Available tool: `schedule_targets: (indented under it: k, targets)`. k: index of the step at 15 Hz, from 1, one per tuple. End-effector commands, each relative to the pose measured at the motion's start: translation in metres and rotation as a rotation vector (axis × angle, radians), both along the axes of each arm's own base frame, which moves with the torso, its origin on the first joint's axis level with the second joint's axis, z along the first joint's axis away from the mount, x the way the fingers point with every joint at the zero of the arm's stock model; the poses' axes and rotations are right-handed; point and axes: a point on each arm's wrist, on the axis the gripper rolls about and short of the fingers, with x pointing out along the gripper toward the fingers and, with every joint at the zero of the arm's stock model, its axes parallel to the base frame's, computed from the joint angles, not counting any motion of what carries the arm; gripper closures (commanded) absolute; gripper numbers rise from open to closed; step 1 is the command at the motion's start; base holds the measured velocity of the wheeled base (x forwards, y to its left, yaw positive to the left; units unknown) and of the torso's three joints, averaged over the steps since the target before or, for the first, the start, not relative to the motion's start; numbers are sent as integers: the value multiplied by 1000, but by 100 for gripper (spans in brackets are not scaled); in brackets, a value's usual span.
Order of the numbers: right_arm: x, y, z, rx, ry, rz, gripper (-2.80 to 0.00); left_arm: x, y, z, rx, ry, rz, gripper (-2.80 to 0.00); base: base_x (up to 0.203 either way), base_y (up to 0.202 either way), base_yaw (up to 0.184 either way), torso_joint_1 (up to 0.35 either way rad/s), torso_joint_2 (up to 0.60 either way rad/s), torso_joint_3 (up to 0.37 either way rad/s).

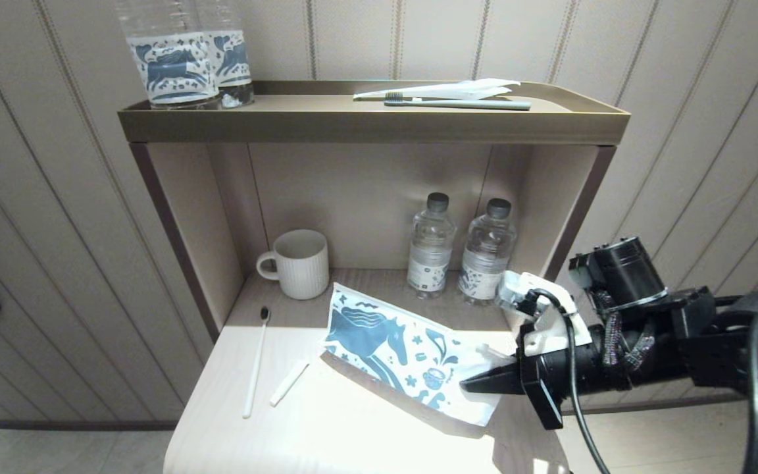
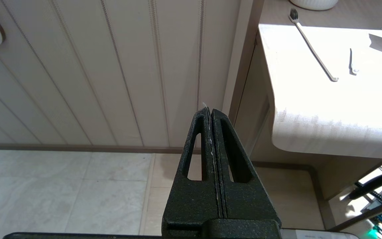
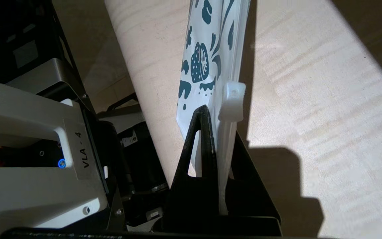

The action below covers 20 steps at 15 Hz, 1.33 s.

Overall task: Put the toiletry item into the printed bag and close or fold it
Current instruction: Pick up the storage bag, then open the storage bag

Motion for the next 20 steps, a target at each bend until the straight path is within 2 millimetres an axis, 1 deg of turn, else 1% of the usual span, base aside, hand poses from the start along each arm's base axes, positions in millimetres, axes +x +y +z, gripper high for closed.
schedule_targets:
  k: [1,3,5,9,15,16,17,20]
  targets:
    - [-17,-7,21,32,-69,2,0,0,0,0,0,1,1,0,0,0,0,0,0,0]
    - [-32,-13,36,60,-113,-6,0,0,0,0,0,1,1,0,0,0,0,0,0,0]
    - [-42,-17,37,66,-113,-6,0,0,0,0,0,1,1,0,0,0,0,0,0,0]
    - [-54,-23,37,69,-113,-18,0,0,0,0,0,1,1,0,0,0,0,0,0,0]
    - [-54,-23,39,79,-105,-25,0,0,0,0,0,1,-1,0,0,0,0,0,0,0]
    - [-53,-22,40,81,-109,-26,0,0,0,0,4,2,0,0,0,0,0,0,0,0]
    - [-50,-20,46,87,-126,-31,0,0,0,-1,7,4,3,0,0,0,0,0,0,0]
    - [-46,-16,50,72,-137,-84,0,0,0,-1,96,10,-22,0,0,0,0,0,0,0]
